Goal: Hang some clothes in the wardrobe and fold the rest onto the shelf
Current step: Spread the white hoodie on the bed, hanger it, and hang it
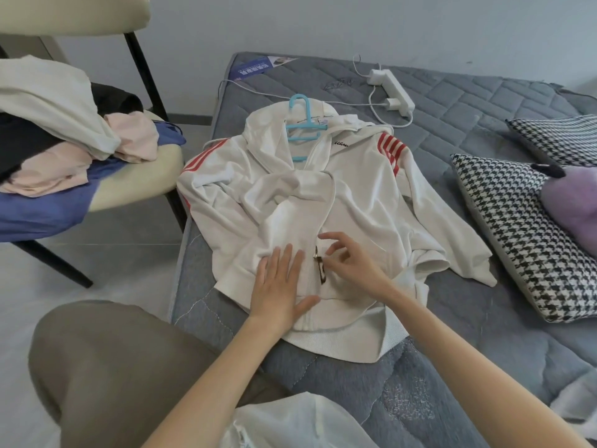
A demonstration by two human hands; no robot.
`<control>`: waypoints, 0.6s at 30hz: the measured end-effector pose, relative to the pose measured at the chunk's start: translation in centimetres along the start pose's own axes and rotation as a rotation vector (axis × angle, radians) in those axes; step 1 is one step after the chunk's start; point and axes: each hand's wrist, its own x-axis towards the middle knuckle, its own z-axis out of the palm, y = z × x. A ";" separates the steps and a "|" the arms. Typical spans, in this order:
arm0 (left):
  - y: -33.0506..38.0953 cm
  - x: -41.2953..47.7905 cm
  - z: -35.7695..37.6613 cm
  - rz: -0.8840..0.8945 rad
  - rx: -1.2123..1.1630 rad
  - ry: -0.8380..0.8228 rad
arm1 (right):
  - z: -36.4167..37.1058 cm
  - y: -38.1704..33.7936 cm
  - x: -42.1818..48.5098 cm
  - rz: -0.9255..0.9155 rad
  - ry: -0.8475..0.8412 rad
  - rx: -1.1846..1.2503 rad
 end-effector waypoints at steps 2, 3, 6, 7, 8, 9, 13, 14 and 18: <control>-0.2 0.2 0.7 -0.031 -0.045 0.013 | 0.3 0.4 0.4 -0.098 0.019 -0.188; -0.3 0.2 1.0 -0.040 -0.076 0.001 | 0.4 0.3 0.6 -0.137 0.018 -0.257; -0.5 0.1 1.5 -0.044 -0.137 -0.019 | 0.7 0.1 1.0 -0.255 0.015 -0.404; -0.4 0.1 1.7 -0.048 -0.145 -0.010 | 0.9 0.2 1.1 -0.288 0.029 -0.423; -0.4 0.0 1.9 -0.057 -0.149 -0.009 | 1.1 0.3 1.3 -0.302 0.054 -0.403; -0.4 0.0 2.0 -0.063 -0.154 0.003 | 1.2 0.4 1.4 -0.283 0.083 -0.348; -0.4 -0.1 2.4 -0.079 -0.149 0.038 | 1.4 0.1 2.3 -0.128 0.149 -0.125; -0.4 -0.1 2.3 -0.082 -0.146 0.033 | 1.2 -0.1 2.6 -0.116 0.164 -0.099; -0.4 -0.1 1.8 -0.074 -0.166 -0.007 | -0.2 -1.6 5.0 -0.109 0.210 -0.112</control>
